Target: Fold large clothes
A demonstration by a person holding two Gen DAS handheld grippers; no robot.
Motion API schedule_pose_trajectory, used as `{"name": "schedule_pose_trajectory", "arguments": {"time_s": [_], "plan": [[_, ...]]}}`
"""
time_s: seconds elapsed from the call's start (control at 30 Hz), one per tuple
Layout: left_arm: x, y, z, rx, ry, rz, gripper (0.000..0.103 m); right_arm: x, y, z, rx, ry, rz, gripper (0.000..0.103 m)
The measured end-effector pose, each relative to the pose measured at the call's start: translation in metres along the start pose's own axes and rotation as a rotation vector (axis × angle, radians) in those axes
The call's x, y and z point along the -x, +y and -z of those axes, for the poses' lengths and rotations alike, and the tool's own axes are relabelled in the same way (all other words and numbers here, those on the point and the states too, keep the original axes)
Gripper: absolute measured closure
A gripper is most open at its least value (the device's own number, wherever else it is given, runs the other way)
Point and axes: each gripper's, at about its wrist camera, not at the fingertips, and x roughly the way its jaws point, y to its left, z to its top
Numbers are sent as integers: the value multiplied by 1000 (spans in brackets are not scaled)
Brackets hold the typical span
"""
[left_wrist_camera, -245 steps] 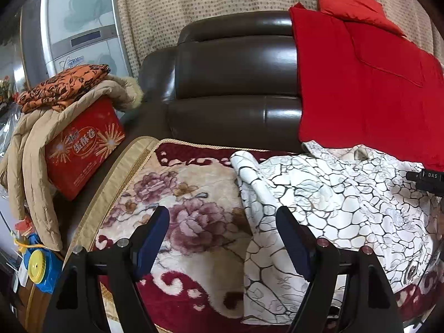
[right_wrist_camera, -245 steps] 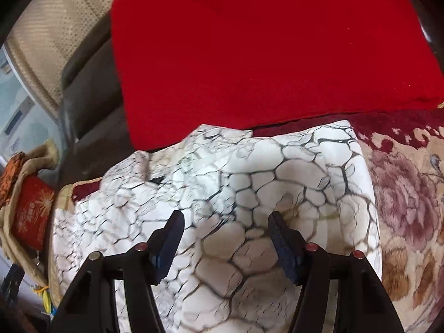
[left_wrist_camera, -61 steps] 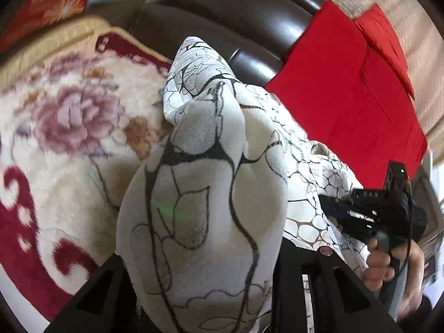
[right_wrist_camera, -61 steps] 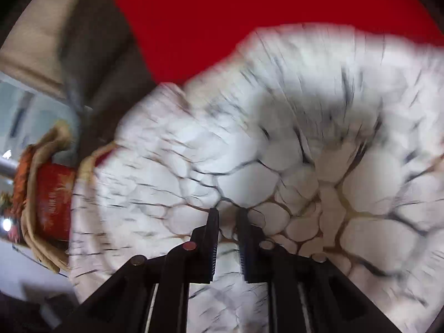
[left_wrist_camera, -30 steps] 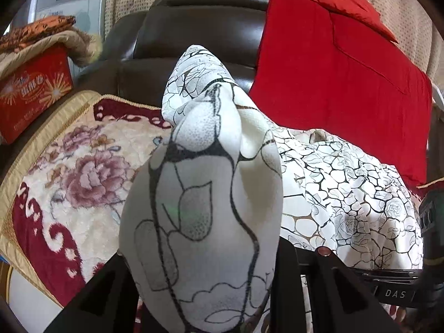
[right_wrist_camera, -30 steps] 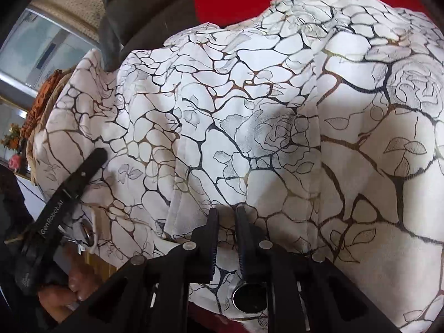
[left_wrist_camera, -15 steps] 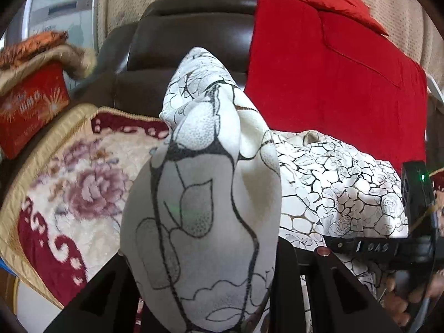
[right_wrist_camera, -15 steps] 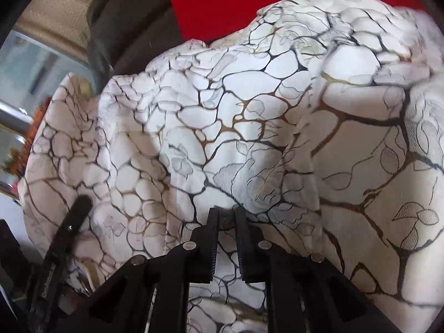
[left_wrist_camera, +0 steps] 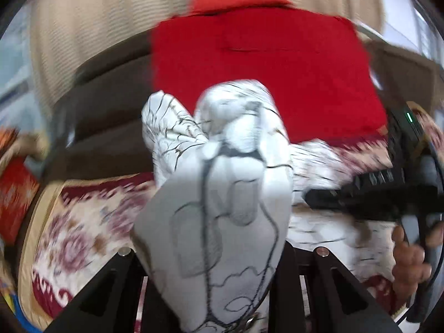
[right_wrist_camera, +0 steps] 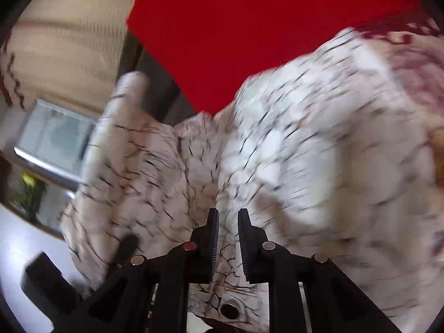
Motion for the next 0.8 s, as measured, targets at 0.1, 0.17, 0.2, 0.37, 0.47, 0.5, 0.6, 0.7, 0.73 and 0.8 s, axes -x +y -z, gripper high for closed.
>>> {"name": "schedule_pose_trajectory", "arguments": {"time_s": [0.1, 0.17, 0.2, 0.37, 0.47, 0.5, 0.6, 0.7, 0.73, 0.8], "plan": [[-33, -59, 4, -127, 108, 46, 77, 26, -33, -6, -86, -45, -11, 84], [-47, -83, 13, -193, 179, 41, 75, 35, -58, -6, -167, -47, -41, 84], [-46, -85, 16, -209, 169, 30, 69, 36, -70, -5, -205, -39, -64, 83], [-17, -65, 12, -201, 138, 155, 52, 32, -87, -4, -253, -26, -135, 82], [14, -42, 12, -175, 84, 228, 40, 51, -80, -10, -227, -62, -101, 72], [26, -31, 15, -151, 59, 251, 38, 56, -72, -15, -205, -82, -80, 62], [41, 7, 13, -49, 1, 278, 30, 85, -56, -22, -157, -168, -24, 28], [33, 44, 15, 44, -17, 166, 25, 97, -40, -31, -120, -207, -31, 28], [22, 55, 16, 68, 5, 117, 25, 95, -33, -34, -110, -203, -26, 27], [-2, 78, 22, 134, 52, 45, 25, 82, -22, -43, -96, -168, -14, 26]]}}
